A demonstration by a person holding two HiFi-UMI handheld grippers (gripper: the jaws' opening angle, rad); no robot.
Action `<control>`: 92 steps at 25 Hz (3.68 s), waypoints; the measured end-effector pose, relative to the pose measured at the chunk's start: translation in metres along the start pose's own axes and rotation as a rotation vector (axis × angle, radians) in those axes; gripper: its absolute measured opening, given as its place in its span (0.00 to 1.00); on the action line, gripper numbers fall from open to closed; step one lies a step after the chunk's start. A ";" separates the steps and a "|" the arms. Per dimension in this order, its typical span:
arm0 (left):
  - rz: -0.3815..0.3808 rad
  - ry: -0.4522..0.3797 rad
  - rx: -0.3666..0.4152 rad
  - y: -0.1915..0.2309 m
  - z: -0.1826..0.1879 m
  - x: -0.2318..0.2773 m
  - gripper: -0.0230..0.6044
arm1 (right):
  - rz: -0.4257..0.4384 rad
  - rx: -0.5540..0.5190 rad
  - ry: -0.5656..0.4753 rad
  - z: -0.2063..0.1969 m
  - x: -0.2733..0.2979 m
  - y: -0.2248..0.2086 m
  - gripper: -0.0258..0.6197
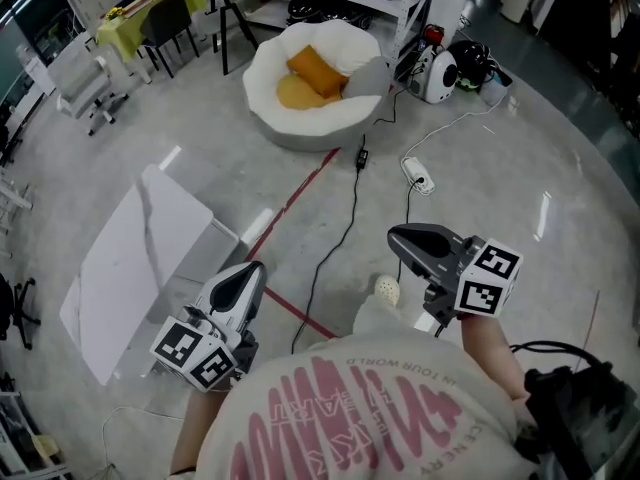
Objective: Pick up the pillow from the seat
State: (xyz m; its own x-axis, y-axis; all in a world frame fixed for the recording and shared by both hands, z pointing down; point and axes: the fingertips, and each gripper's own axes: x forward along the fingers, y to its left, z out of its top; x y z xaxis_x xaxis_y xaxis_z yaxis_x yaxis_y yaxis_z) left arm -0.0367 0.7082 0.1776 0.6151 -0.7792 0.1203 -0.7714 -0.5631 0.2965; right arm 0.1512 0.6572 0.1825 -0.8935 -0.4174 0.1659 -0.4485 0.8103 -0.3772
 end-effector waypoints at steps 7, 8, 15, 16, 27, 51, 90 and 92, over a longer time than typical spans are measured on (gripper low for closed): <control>0.006 0.015 -0.009 0.023 0.002 0.044 0.06 | 0.002 0.016 0.029 0.006 0.015 -0.046 0.05; 0.011 0.013 -0.012 0.027 0.003 0.052 0.06 | 0.003 0.015 0.027 0.010 0.018 -0.055 0.05; 0.054 0.001 -0.032 0.059 0.028 0.116 0.06 | 0.041 0.006 0.045 0.051 0.039 -0.123 0.05; 0.059 -0.008 -0.031 0.063 0.035 0.128 0.06 | 0.047 0.004 0.049 0.058 0.041 -0.133 0.05; 0.090 -0.051 -0.031 0.106 0.070 0.232 0.06 | 0.089 -0.025 0.088 0.113 0.072 -0.239 0.05; 0.258 -0.062 -0.108 0.153 0.084 0.307 0.06 | 0.154 0.050 0.080 0.140 0.105 -0.347 0.05; -0.083 0.041 -0.017 0.423 0.199 0.440 0.06 | -0.115 0.120 -0.078 0.254 0.333 -0.465 0.05; -0.076 0.038 -0.031 0.440 0.201 0.439 0.06 | -0.114 0.129 -0.080 0.258 0.348 -0.467 0.05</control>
State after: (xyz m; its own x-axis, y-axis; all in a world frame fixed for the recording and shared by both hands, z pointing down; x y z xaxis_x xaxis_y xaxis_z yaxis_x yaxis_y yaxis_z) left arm -0.1387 0.0632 0.1699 0.6782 -0.7230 0.1318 -0.7168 -0.6112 0.3357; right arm 0.0558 0.0274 0.1812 -0.8302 -0.5388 0.1430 -0.5353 0.6988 -0.4744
